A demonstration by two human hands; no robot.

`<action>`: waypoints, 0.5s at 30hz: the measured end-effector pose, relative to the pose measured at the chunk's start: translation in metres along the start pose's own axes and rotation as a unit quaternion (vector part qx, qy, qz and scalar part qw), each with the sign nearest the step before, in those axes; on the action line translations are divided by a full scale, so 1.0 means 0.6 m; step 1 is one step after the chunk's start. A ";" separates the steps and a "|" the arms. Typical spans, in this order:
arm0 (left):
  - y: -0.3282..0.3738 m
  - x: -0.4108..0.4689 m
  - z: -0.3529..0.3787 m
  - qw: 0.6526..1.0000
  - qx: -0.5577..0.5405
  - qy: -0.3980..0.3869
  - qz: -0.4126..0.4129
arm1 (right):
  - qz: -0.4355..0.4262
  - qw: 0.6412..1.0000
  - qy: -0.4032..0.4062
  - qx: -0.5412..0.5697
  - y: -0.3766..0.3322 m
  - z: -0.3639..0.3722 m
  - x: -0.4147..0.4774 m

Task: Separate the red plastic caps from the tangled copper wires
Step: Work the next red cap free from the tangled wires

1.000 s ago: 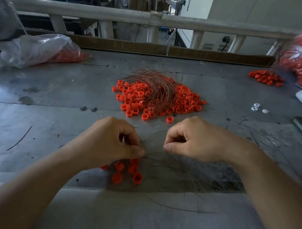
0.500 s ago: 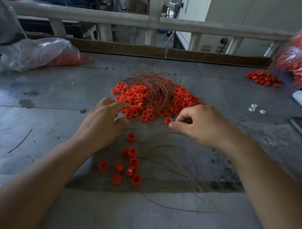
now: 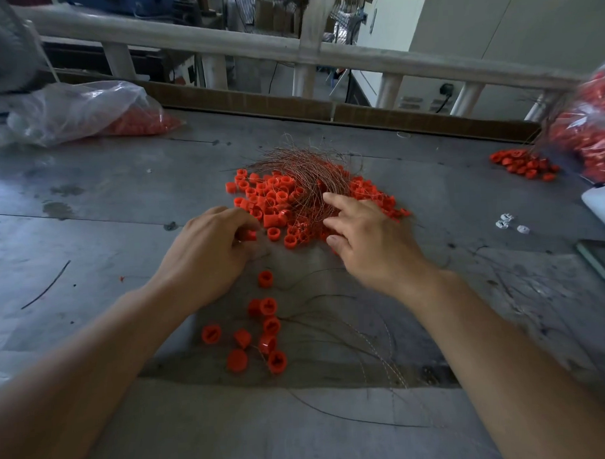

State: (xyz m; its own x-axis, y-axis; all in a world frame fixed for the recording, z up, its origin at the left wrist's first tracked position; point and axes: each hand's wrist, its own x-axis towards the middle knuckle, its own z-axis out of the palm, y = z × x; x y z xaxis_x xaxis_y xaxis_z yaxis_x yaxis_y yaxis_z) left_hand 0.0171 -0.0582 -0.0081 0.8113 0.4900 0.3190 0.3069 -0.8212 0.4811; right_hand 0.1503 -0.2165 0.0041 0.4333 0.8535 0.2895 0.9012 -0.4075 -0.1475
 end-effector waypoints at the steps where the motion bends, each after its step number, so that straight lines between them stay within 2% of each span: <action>1: 0.001 0.000 0.000 1.000 -0.005 0.010 0.003 | -0.002 1.000 -0.012 -0.006 0.001 0.003 0.000; 3: 0.004 -0.002 -0.001 1.000 -0.013 0.024 0.015 | -0.007 1.000 -0.009 -0.005 0.005 0.006 -0.001; 9: 0.013 -0.011 -0.007 0.998 -0.037 0.033 0.037 | -0.006 0.994 0.100 0.039 -0.001 -0.010 -0.005; 15: 0.020 -0.015 -0.011 0.997 -0.056 0.029 0.039 | 0.008 0.987 0.154 0.052 -0.004 -0.019 -0.009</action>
State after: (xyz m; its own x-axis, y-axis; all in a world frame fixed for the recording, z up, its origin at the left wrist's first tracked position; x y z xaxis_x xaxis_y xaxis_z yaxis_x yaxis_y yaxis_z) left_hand 0.0099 -0.0706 0.0002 0.7998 0.4443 0.4036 0.1842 -0.8216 0.5394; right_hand 0.1460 -0.2241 0.0139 0.4445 0.7015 0.5571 0.8951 -0.3710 -0.2471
